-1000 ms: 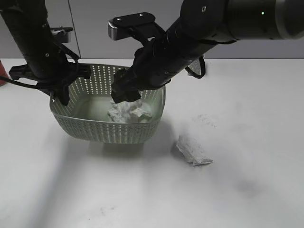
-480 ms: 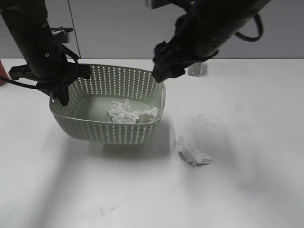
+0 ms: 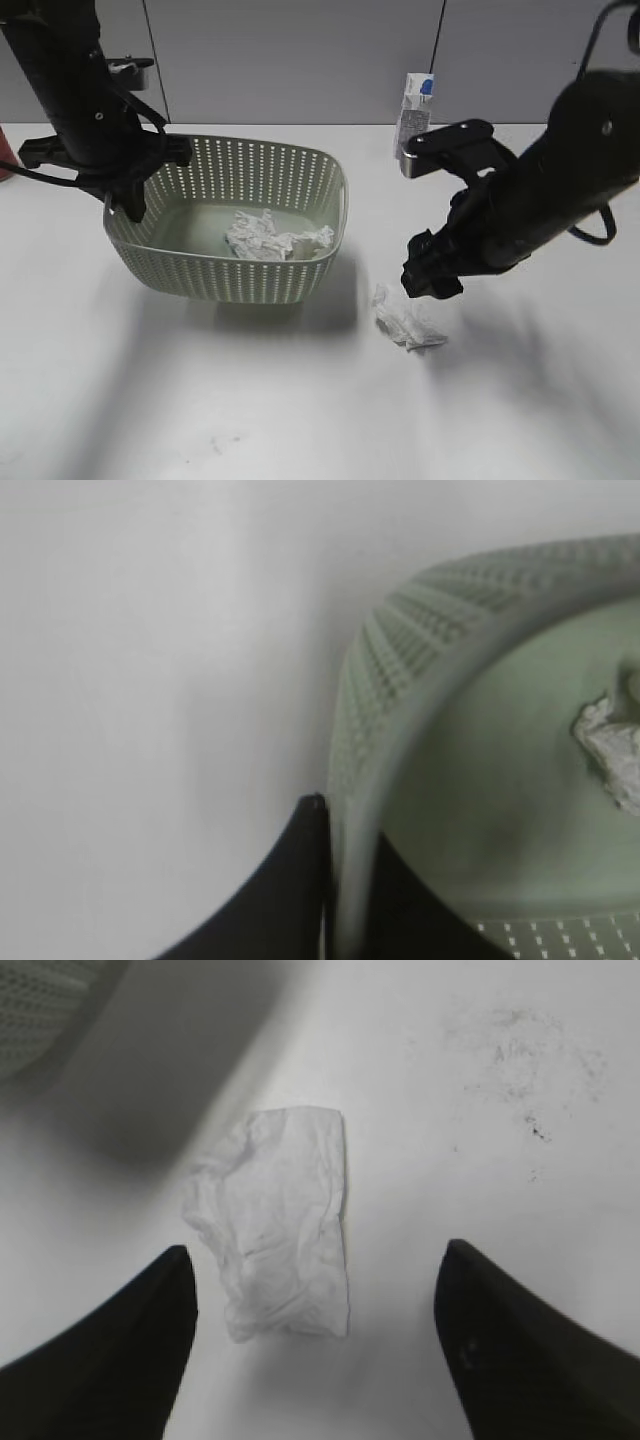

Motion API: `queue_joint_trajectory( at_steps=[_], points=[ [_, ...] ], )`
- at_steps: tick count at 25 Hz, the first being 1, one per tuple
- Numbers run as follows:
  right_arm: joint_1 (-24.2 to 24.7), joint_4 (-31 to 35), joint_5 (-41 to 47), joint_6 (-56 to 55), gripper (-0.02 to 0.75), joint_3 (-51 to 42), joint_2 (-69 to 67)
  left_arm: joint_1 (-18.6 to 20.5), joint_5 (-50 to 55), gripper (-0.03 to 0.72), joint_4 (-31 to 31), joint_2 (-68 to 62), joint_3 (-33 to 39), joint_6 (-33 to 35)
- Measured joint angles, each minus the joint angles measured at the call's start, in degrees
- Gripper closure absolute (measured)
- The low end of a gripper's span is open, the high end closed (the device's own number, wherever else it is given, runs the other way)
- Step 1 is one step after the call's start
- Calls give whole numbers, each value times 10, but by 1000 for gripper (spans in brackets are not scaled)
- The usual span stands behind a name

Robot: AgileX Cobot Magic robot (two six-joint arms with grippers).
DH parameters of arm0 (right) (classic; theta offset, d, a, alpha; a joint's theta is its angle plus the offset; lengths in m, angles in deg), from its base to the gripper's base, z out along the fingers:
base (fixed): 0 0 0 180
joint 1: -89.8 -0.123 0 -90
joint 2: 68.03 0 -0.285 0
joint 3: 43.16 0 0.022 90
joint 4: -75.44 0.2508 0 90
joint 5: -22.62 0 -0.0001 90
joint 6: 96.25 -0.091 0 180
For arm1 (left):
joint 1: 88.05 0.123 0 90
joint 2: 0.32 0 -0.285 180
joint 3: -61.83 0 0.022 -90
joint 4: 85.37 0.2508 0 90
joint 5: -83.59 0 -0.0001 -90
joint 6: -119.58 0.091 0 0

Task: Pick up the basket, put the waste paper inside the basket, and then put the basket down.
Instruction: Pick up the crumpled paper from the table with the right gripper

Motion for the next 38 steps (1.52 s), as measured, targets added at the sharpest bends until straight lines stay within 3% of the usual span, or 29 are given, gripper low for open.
queue_joint_trajectory(
  at_steps=[5, 9, 14, 21, 25, 30, 32, 38],
  points=[
    [0, 34, -118, 1, 150, -60, -9, 0, -3, 685, -1, 0, 0, 0],
    [-5, 42, -134, 23, 150, -62, -37, 0, -5, 685, 0, 0, 0, 0],
    [-46, 42, -144, 79, 164, -62, -63, 0, -13, 685, -1, 0, 0, 0],
    [-59, 42, -171, 87, 237, -62, -104, 0, -11, 685, -1, 0, 0, 0],
    [-59, 42, -172, 87, 346, -62, -106, 0, -7, 685, -1, 0, 0, 0],
    [-59, 38, -150, 88, 638, -62, -86, 0, -6, 685, -1, 0, 0, 0],
    [-59, 25, -141, 88, 718, -57, -62, 0, -6, 685, -1, 0, 0, 0],
    [-59, 28, -167, 88, 718, 10, 51, 0, -6, 685, -1, 0, 0, 0]
  ],
)
